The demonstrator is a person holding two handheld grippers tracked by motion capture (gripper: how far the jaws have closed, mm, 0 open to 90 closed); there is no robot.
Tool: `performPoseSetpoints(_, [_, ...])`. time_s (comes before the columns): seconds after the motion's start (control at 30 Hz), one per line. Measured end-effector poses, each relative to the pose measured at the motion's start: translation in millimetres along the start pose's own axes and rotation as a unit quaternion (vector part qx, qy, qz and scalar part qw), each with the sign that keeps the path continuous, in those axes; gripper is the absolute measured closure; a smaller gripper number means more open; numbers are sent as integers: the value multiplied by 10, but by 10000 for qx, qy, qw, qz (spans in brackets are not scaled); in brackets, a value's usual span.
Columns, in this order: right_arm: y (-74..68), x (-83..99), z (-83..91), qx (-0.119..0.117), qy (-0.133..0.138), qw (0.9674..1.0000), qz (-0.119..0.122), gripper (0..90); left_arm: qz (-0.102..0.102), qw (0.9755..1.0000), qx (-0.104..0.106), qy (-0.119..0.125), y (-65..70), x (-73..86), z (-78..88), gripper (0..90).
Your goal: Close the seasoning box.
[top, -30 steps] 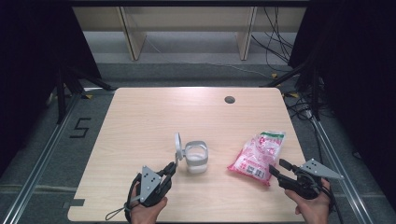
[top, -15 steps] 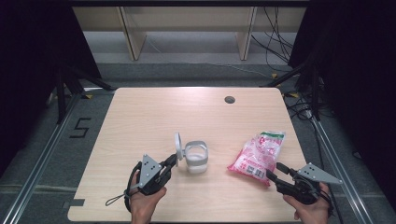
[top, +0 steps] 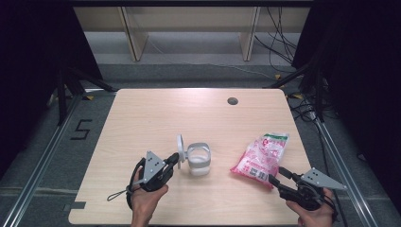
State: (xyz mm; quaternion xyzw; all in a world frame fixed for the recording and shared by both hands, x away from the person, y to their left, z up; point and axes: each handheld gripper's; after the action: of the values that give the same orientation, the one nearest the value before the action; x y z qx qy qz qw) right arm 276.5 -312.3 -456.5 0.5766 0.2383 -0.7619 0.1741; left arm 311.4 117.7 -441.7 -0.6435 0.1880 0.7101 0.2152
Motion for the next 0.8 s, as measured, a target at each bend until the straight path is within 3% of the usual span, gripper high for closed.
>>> performPoseSetpoints(0.03, [-11,5,-2,8,19,10000,-68,476,0,10000,0,0,0,0,0,892])
performPoseSetpoints(0.17, [3,14,-13,-23,98,9999,51,476,-21,10000,8,8,14,-11,-22,893])
performPoseSetpoints(0.27, [-25,16,-6,-46,102,9999,-88,477,-31,10000,33,10,15,-17,-35,893])
performPoseSetpoints(0.33, [-3,12,-6,-76,100,9999,75,476,-46,10000,35,-3,18,-23,-39,893])
performPoseSetpoints(0.5, [3,18,-8,-40,134,9997,215,476,-19,10000,34,21,22,-24,-47,893])
performPoseSetpoints(0.73, [-33,18,15,-17,20,10000,-9,477,-22,10000,52,57,43,-63,-51,893])
performPoseSetpoints(0.77, [-12,19,8,-42,53,9999,138,476,-64,9999,65,48,41,-74,-48,893])
performPoseSetpoints(0.8, [-17,19,6,-55,65,9999,84,477,-69,9999,74,58,43,-83,-50,893])
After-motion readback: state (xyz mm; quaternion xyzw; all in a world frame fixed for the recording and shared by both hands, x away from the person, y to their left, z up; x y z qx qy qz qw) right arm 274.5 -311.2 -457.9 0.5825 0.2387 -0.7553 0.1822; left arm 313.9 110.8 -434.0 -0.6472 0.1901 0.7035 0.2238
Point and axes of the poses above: each handheld gripper's, and its own axes: z roughly backward along the jaws, x roughly out of its underside, y roughly to its right, and after that the axes turned 12 degrees about y, right-handed
